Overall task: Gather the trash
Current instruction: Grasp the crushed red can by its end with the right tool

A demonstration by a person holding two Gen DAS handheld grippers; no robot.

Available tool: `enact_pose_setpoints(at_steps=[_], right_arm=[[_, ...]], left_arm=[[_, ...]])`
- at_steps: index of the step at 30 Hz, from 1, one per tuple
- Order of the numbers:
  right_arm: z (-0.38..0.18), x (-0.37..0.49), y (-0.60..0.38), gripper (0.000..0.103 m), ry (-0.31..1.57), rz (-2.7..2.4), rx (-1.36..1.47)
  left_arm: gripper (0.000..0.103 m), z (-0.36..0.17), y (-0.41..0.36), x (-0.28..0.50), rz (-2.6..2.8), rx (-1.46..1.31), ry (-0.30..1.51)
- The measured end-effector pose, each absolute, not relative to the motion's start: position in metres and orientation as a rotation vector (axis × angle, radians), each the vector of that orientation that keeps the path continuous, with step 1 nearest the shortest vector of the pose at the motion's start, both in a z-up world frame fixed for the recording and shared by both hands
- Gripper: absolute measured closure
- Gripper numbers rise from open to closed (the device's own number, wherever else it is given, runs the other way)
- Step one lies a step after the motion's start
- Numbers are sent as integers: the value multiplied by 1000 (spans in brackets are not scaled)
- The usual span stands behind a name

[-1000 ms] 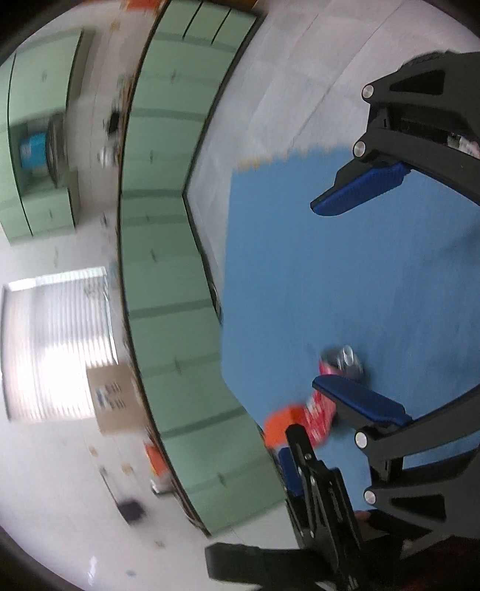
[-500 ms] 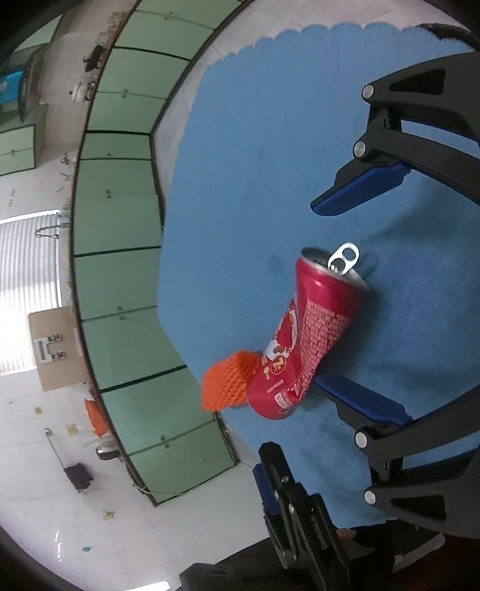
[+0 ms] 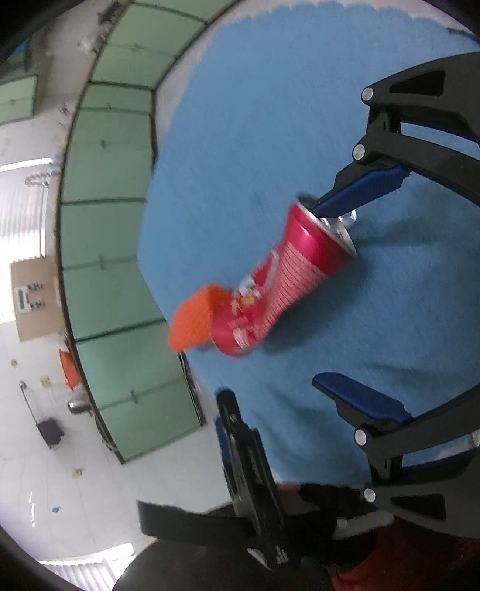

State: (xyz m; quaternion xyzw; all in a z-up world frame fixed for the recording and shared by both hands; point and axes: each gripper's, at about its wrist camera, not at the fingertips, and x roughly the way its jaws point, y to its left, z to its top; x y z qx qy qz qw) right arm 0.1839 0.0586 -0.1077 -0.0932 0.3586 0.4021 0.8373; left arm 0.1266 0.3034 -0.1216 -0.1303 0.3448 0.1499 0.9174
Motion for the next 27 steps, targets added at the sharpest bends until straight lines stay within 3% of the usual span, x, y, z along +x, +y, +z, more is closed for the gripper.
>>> enact_pose_setpoints(at_steps=[12,15,20,27], right_arm=[[-124,214,105,22,742,823,-359],[-126,222,113,30,757,827,-368],[-126,224,112,66,791,850,-378],[-107,216,83,88,796,860,-366]], left_arm=[[45,-120,307,127,305,-271,705],[45,-121,308,127,306,-270,706],[44,-121,310,128,312,-274,707],[44,-123,300,136,279,-268,718]])
